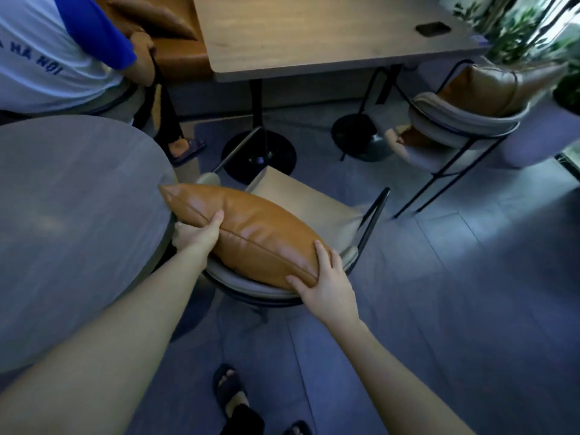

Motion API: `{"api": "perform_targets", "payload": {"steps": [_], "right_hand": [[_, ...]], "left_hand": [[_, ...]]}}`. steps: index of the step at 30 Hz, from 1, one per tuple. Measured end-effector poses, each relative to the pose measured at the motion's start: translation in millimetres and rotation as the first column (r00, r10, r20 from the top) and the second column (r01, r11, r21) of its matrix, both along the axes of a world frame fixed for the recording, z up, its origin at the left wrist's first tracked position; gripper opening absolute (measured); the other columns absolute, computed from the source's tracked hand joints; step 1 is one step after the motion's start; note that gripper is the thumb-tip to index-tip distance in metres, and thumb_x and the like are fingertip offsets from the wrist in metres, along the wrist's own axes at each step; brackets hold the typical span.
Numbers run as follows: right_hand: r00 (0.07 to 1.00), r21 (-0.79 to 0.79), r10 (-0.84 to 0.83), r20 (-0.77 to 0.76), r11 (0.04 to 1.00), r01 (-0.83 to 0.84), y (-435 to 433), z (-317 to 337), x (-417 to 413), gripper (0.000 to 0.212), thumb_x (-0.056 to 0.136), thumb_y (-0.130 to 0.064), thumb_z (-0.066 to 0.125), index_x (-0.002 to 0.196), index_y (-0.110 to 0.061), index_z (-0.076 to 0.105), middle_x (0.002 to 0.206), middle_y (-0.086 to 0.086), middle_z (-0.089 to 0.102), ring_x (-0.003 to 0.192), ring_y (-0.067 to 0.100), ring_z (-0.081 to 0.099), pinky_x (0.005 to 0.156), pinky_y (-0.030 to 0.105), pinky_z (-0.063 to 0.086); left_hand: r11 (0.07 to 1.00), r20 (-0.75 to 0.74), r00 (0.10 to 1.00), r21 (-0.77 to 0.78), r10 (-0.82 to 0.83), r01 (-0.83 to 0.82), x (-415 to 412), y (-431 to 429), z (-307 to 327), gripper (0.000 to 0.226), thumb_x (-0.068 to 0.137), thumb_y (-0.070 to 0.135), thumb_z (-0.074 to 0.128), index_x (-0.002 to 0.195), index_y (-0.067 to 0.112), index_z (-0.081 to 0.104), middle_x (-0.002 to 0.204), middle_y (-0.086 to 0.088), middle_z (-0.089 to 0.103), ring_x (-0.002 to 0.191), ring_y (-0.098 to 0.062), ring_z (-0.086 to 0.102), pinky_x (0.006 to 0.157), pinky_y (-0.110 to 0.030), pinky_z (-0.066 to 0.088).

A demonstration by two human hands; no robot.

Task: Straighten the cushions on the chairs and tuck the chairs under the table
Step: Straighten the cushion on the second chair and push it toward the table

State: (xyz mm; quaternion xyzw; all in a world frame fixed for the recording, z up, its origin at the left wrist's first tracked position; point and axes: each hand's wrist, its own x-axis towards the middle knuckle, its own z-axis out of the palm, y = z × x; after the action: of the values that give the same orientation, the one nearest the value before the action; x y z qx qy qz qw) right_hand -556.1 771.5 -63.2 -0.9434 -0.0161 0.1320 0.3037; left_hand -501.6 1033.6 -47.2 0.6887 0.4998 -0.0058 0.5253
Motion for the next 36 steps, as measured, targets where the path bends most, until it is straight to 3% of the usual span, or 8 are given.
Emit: {"api": "perform_targets", "payload": {"steps": [3, 6, 9, 13, 16, 20, 26, 36], "right_hand": [[0.974, 0.254, -0.221, -0.047, 0.94, 0.226, 8, -5, -7, 0.105, 0.08, -0.055, 0.083, 0.166, -0.031, 0.026, 0.164, 0.0, 0.041, 0.144, 0.025, 0.047, 0.108, 0.036, 0.043], [0.905, 0.448, -0.401, -0.139, 0.79, 0.419, 20, -12, -13, 0.104, 0.076, -0.037, 0.092, 0.161, -0.032, 0.033, 0.156, -0.003, 0.049, 0.143, 0.023, 0.05, 0.117, 0.044, 0.043], [0.82, 0.569, -0.529, -0.219, 0.613, 0.548, 34, -21, -21, 0.105, 0.075, -0.03, 0.092, 0.161, -0.033, 0.032, 0.156, -0.004, 0.047, 0.144, 0.024, 0.048, 0.119, 0.05, 0.041], [0.628, 0.65, -0.649, -0.43, 0.26, 0.714, 70, -38, -45, 0.121, 0.08, -0.016, 0.092, 0.169, -0.033, 0.012, 0.174, -0.001, 0.019, 0.159, 0.028, 0.025, 0.127, 0.053, 0.026], [0.549, 0.614, -0.611, -0.57, 0.127, 0.779, 98, -50, -49, 0.132, 0.082, -0.011, 0.088, 0.168, -0.038, -0.008, 0.178, -0.003, 0.013, 0.16, 0.032, 0.024, 0.125, 0.054, 0.027], [0.475, 0.503, -0.617, -0.628, 0.144, 0.852, 115, -59, -30, 0.125, 0.082, -0.016, 0.085, 0.167, -0.038, -0.005, 0.172, 0.007, 0.026, 0.149, 0.043, 0.038, 0.115, 0.066, 0.04], [0.434, 0.331, -0.646, -0.628, 0.282, 0.9, 114, -62, -18, 0.105, 0.081, -0.028, 0.083, 0.164, -0.02, 0.018, 0.154, 0.017, 0.047, 0.13, 0.043, 0.055, 0.104, 0.062, 0.052], [0.472, 0.337, -0.657, -0.588, 0.332, 0.881, 102, -61, 9, 0.105, 0.078, -0.022, 0.083, 0.157, -0.024, 0.014, 0.152, 0.023, 0.045, 0.126, 0.046, 0.058, 0.096, 0.062, 0.057]], "left_hand": [[0.987, -0.019, 0.999, -0.154, -0.044, 0.04, 0, 12, -1, 0.124, 0.069, 0.066, 0.081, 0.16, 0.012, 0.015, 0.158, -0.013, 0.038, 0.14, -0.036, 0.042, 0.112, -0.057, 0.038], [0.941, -0.015, 0.993, -0.322, -0.116, 0.105, -2, 24, -8, 0.127, 0.061, 0.069, 0.084, 0.159, 0.016, 0.022, 0.158, -0.009, 0.04, 0.138, -0.038, 0.043, 0.109, -0.064, 0.038], [0.93, 0.008, 0.986, -0.33, -0.169, 0.162, 4, 36, -15, 0.127, 0.056, 0.069, 0.086, 0.157, 0.017, 0.029, 0.151, -0.009, 0.048, 0.131, -0.036, 0.05, 0.105, -0.062, 0.043], [0.924, 0.022, 0.975, -0.316, -0.22, 0.216, 5, 46, -21, 0.129, 0.055, 0.071, 0.086, 0.157, 0.015, 0.03, 0.15, -0.007, 0.048, 0.131, -0.033, 0.05, 0.103, -0.056, 0.042], [0.914, 0.06, 0.967, -0.317, -0.248, 0.254, 5, 50, -26, 0.13, 0.054, 0.071, 0.085, 0.157, 0.016, 0.03, 0.15, -0.006, 0.049, 0.13, -0.03, 0.051, 0.107, -0.051, 0.043], [0.905, 0.076, 0.969, -0.347, -0.235, 0.247, 5, 49, -27, 0.135, 0.045, 0.073, 0.085, 0.156, 0.018, 0.031, 0.148, -0.006, 0.051, 0.13, -0.032, 0.052, 0.107, -0.058, 0.044], [0.925, 0.036, 0.981, -0.329, -0.19, 0.192, 4, 46, -28, 0.13, 0.051, 0.071, 0.085, 0.157, 0.019, 0.03, 0.149, -0.006, 0.05, 0.131, -0.035, 0.051, 0.102, -0.063, 0.046], [0.947, -0.002, 0.995, -0.304, -0.105, 0.099, 19, 34, -33, 0.125, 0.06, 0.067, 0.085, 0.158, 0.018, 0.024, 0.147, -0.01, 0.05, 0.128, -0.037, 0.052, 0.095, -0.06, 0.053]]}}
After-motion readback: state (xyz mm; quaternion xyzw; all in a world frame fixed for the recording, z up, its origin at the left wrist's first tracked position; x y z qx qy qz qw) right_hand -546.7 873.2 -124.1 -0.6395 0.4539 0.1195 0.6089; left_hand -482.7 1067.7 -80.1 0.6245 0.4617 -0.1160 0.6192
